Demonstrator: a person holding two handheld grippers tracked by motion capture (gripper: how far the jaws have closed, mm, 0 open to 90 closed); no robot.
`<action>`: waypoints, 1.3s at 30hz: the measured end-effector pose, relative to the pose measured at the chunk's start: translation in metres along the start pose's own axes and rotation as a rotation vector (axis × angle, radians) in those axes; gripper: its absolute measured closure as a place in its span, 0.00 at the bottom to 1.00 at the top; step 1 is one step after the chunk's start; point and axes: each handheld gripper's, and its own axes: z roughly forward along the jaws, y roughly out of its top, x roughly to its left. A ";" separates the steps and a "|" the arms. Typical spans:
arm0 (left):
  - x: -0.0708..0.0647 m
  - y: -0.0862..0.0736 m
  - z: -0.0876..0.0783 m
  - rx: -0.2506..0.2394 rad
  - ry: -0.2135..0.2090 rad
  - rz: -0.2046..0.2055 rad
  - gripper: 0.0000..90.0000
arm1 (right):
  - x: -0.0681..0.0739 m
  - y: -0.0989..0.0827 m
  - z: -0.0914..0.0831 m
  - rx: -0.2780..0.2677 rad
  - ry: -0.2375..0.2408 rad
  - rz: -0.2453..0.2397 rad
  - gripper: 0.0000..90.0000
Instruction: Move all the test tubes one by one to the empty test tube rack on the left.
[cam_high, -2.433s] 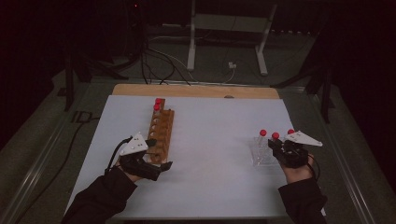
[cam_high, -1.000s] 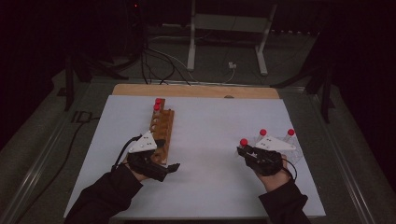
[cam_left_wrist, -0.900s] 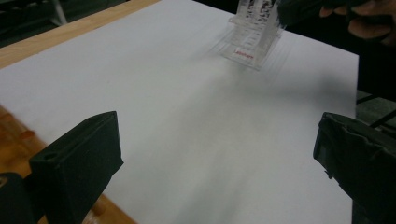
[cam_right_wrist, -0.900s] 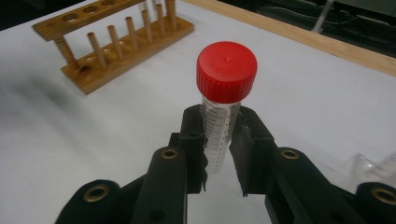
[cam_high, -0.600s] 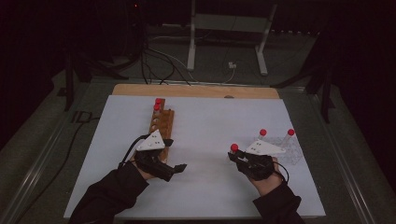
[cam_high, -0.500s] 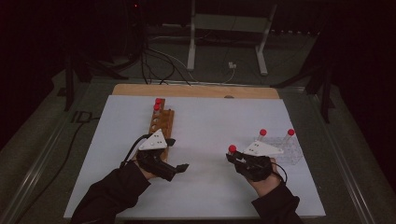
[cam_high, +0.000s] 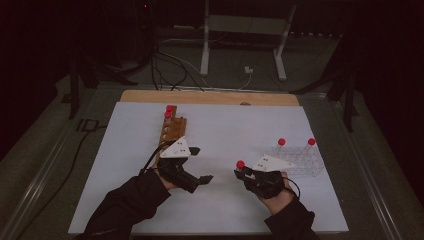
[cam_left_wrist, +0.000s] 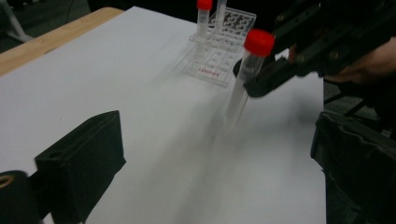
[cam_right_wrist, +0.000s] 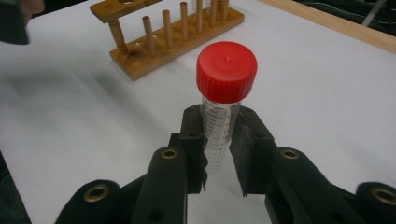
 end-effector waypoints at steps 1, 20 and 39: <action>-0.001 0.001 0.001 -0.005 0.001 0.000 0.05 | 0.001 0.000 0.000 0.000 0.005 0.001 0.83; -0.017 0.019 0.028 -0.008 -0.067 0.057 0.38 | 0.012 0.001 0.007 0.008 0.056 -0.018 0.83; -0.024 0.024 0.050 0.029 -0.086 0.100 0.72 | 0.016 0.001 0.009 0.015 0.071 -0.023 0.83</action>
